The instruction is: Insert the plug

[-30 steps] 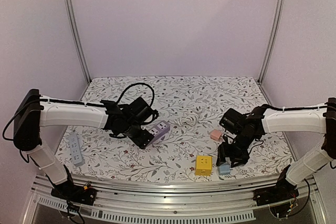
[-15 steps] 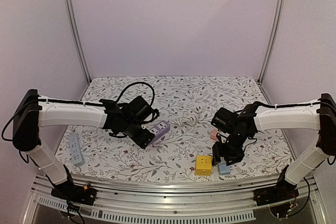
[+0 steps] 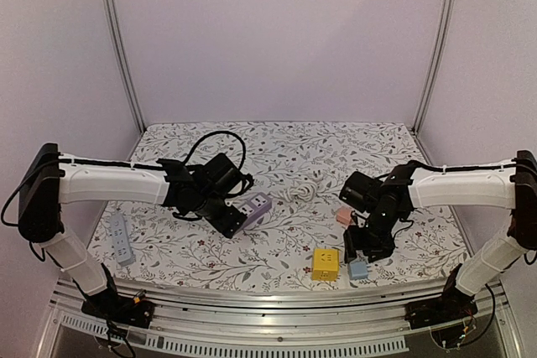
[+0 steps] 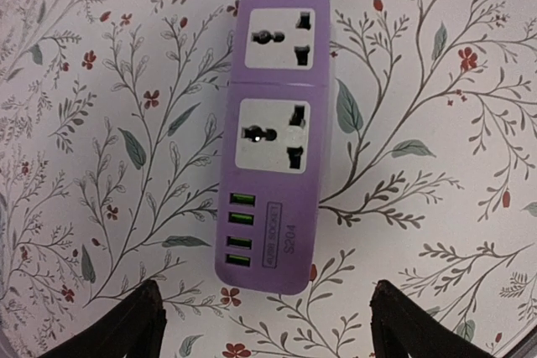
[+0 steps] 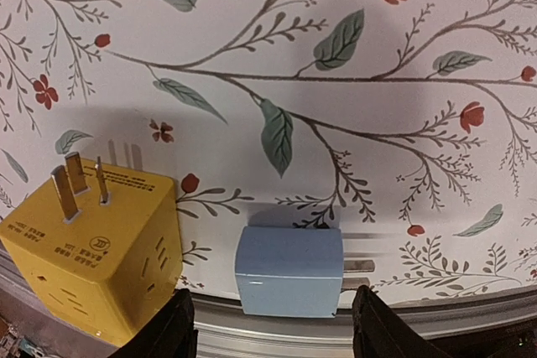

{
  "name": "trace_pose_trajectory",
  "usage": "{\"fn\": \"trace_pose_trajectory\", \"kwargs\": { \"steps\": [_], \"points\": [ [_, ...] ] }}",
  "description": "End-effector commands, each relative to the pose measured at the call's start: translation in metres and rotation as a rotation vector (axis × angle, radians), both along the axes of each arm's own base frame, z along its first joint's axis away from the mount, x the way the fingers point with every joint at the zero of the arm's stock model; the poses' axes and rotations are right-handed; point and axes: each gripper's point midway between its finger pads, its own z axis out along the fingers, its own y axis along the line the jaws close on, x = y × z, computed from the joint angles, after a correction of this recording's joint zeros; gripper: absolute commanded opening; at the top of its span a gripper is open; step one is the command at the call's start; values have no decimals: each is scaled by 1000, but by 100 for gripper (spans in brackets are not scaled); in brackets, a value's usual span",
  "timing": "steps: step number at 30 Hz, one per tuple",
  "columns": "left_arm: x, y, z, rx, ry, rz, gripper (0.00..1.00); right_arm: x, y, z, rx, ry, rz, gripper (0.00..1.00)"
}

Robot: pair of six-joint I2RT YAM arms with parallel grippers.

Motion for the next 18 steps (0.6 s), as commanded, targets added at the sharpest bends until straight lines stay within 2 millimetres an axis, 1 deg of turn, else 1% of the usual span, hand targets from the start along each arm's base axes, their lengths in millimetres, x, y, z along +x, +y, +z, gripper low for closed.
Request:
{"fn": "trace_pose_trajectory", "kwargs": {
  "steps": [1, 5, 12, 15, 18],
  "points": [
    [-2, 7, 9, -18, -6, 9, 85, -10, -4, -8, -19, 20, 1, 63],
    [-2, 7, 12, -24, -13, 6, 85, -13, -6, -15, -34, 37, 4, 62],
    [-1, 5, 14, -32, -18, 5, 85, -17, -3, -21, -45, 49, 24, 61],
    [0, 5, 14, -35, -21, 6, 85, -17, -3, -23, -56, 52, 31, 59],
    [0, 4, 15, -41, -21, 7, 85, -17, -3, -24, -60, 52, 34, 53]
  ]
}}
